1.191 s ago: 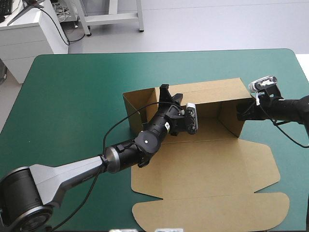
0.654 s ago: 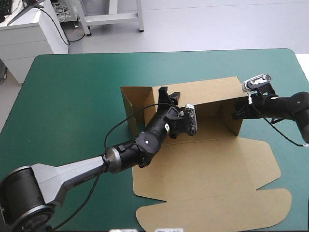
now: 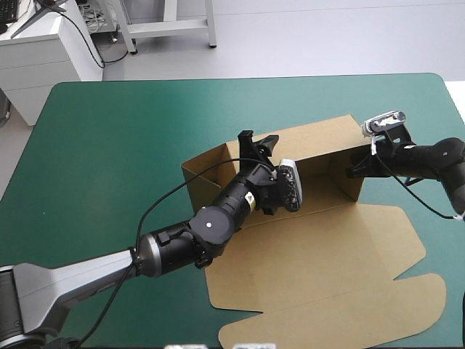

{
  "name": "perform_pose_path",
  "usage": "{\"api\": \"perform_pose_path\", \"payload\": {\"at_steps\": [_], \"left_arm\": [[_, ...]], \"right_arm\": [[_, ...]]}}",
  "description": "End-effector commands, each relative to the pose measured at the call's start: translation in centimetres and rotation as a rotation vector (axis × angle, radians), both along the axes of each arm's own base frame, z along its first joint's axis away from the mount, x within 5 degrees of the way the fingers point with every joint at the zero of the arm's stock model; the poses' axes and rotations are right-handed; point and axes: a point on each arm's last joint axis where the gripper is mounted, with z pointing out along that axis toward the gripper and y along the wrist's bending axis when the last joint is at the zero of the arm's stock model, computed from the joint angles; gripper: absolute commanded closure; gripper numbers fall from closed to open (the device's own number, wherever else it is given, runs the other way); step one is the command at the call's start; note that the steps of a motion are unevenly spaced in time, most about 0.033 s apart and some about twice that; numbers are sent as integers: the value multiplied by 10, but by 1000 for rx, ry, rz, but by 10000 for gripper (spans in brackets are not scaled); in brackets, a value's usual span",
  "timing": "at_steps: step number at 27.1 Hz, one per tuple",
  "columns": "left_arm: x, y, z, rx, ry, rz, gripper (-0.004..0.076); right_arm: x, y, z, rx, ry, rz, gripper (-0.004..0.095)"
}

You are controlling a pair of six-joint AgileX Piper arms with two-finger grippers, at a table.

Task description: Fold the box

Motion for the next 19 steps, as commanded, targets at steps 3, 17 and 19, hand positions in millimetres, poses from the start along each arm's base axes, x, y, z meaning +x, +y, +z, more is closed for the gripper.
{"api": "perform_pose_path", "payload": {"at_steps": [3, 17, 19], "left_arm": [[-46, 10, 63, -166, -94, -85, 381], [-9, 138, 127, -386, -204, 426, 729], [8, 162, 124, -435, -148, 517, 729]], "right_arm": [[-5, 13, 9, 85, 106, 53, 904], [-10, 72, 64, 39, 283, -30, 905], [-11, 75, 76, 28, 287, -53, 905]]}}
